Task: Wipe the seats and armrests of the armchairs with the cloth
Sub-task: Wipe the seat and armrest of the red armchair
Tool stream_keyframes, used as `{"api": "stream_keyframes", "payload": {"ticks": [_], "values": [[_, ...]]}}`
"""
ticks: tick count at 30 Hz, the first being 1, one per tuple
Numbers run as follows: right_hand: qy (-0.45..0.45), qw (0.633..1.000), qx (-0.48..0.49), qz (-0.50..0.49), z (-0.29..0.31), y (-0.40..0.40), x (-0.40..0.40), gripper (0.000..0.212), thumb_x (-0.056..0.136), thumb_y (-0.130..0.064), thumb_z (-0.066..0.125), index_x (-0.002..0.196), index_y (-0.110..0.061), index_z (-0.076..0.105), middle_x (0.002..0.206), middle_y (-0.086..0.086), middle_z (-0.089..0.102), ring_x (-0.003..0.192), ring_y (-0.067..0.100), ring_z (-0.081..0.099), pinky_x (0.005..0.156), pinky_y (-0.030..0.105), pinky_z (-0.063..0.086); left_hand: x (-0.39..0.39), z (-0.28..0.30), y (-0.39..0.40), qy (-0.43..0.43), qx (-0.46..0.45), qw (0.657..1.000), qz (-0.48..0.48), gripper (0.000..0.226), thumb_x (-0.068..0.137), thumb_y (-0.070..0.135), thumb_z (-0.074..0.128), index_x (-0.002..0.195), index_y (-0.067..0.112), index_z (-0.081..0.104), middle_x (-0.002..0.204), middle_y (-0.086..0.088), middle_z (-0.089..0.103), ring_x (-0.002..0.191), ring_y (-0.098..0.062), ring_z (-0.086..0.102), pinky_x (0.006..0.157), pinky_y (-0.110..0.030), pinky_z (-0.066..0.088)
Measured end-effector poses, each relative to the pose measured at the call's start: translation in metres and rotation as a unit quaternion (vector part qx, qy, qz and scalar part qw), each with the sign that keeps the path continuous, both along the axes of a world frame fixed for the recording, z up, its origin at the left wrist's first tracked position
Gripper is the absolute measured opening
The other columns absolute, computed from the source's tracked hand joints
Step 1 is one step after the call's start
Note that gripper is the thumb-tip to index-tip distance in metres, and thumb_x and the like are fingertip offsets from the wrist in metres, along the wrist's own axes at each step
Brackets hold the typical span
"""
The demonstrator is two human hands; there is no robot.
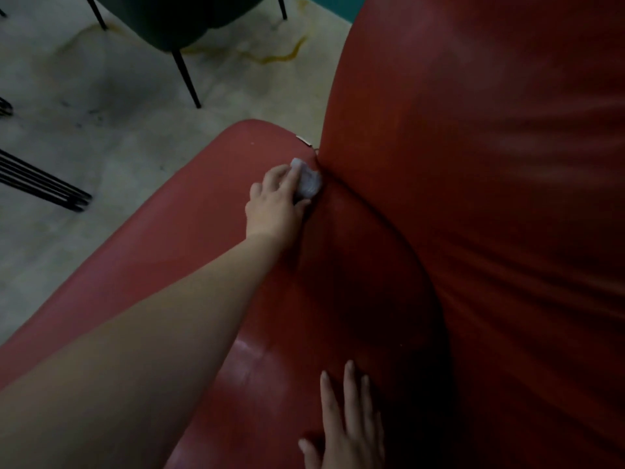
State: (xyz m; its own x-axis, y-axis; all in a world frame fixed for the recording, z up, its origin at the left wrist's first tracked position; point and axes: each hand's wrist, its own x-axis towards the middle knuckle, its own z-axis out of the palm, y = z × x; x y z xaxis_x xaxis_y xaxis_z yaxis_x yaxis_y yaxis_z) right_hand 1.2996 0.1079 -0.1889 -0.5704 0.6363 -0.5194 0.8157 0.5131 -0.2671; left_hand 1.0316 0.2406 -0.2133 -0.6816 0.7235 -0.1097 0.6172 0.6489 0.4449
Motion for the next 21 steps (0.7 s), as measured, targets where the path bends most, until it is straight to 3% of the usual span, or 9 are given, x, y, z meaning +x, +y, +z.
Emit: {"api": "stream_keyframes", "payload": {"ticks": [2,4,6,9,11,13,15,19,21], "values": [[-0.002,1.0,-0.004,0.013,-0.005,-0.001,0.002,0.097,0.032,-0.067,0.071,0.119,-0.026,0.06,0.118,0.014,0.066,0.095,0.038,0.068,0.062,0.052,0.057,0.0,-0.009,0.011,0.043,-0.034,0.998,-0.043,0.058,0.094,0.036,0.054,0.148,0.039,0.032,0.15,0.005,0.033,0.121,-0.031,0.035,0.091,-0.04,0.037],[0.003,1.0,0.007,0.013,-0.007,-0.002,0.002,0.083,0.05,-0.066,0.05,0.121,-0.023,0.049,0.116,0.014,0.067,0.094,0.038,0.069,0.063,0.051,0.057,0.014,-0.013,0.014,0.05,-0.034,0.996,-0.063,0.051,0.097,0.029,0.05,0.145,0.04,0.037,0.147,0.003,0.036,0.118,-0.032,0.036,0.089,-0.04,0.036],[0.002,1.0,0.006,0.009,-0.007,-0.003,0.003,0.081,0.053,-0.064,0.043,0.122,-0.022,0.047,0.12,0.015,0.065,0.093,0.038,0.069,0.062,0.05,0.057,0.041,-0.016,0.009,0.041,-0.017,0.991,-0.123,0.045,0.099,0.027,0.046,0.142,0.04,0.043,0.144,0.002,0.042,0.112,-0.032,0.04,0.089,-0.039,0.038],[0.019,1.0,0.015,0.009,-0.007,-0.006,0.003,0.083,0.052,-0.068,0.047,0.123,-0.024,0.047,0.146,0.012,0.038,0.097,0.035,0.068,0.064,0.047,0.057,0.058,-0.008,-0.007,0.019,0.049,0.968,-0.245,0.035,0.097,0.029,0.053,0.131,0.031,0.059,0.133,-0.003,0.056,0.103,-0.036,0.049,0.087,-0.041,0.041],[0.034,0.999,0.03,0.012,-0.009,-0.007,0.004,0.088,0.048,-0.069,0.055,0.123,-0.024,0.048,0.155,0.011,0.017,0.103,0.035,0.066,0.067,0.047,0.057,0.034,-0.006,-0.003,0.03,0.067,0.973,-0.219,0.04,0.093,0.016,0.054,0.133,0.023,0.058,0.134,-0.011,0.056,0.109,-0.041,0.048,0.092,-0.039,0.038],[0.044,0.998,0.043,0.01,-0.012,-0.007,0.005,0.083,0.054,-0.068,0.051,0.124,-0.024,0.048,0.149,0.01,0.029,0.111,0.035,0.059,0.068,0.049,0.056,0.004,-0.006,0.009,0.047,0.044,0.991,-0.115,0.054,0.089,0.005,0.055,0.14,0.024,0.05,0.145,-0.009,0.046,0.119,-0.039,0.041,0.096,-0.036,0.032],[0.039,0.998,0.04,0.002,-0.013,-0.005,0.004,0.081,0.055,-0.067,0.049,0.124,-0.024,0.048,0.136,0.012,0.052,0.108,0.035,0.063,0.067,0.049,0.056,-0.006,-0.008,0.018,0.044,0.005,0.997,-0.069,0.06,0.088,0.007,0.055,0.143,0.028,0.045,0.151,-0.003,0.039,0.122,-0.035,0.037,0.096,-0.034,0.031],[-0.008,0.999,-0.011,-0.03,-0.006,-0.004,-0.003,0.117,0.018,-0.063,0.08,0.124,-0.025,0.048,0.124,0.01,0.063,0.103,0.034,0.066,0.067,0.05,0.056,0.038,-0.011,0.0,0.006,0.011,0.986,-0.165,0.043,0.098,0.016,0.049,0.14,0.027,0.049,0.147,-0.007,0.044,0.118,-0.036,0.041,0.098,-0.034,0.031],[-0.009,0.999,-0.005,-0.033,0.001,-0.004,-0.008,0.119,0.014,-0.058,0.084,0.125,-0.026,0.057,0.128,0.01,0.061,0.108,0.033,0.064,0.071,0.05,0.056,0.062,-0.005,-0.024,-0.001,0.013,0.968,-0.251,0.037,0.099,0.026,0.051,0.136,0.028,0.054,0.144,-0.004,0.049,0.111,-0.033,0.047,0.095,-0.034,0.035]]}}
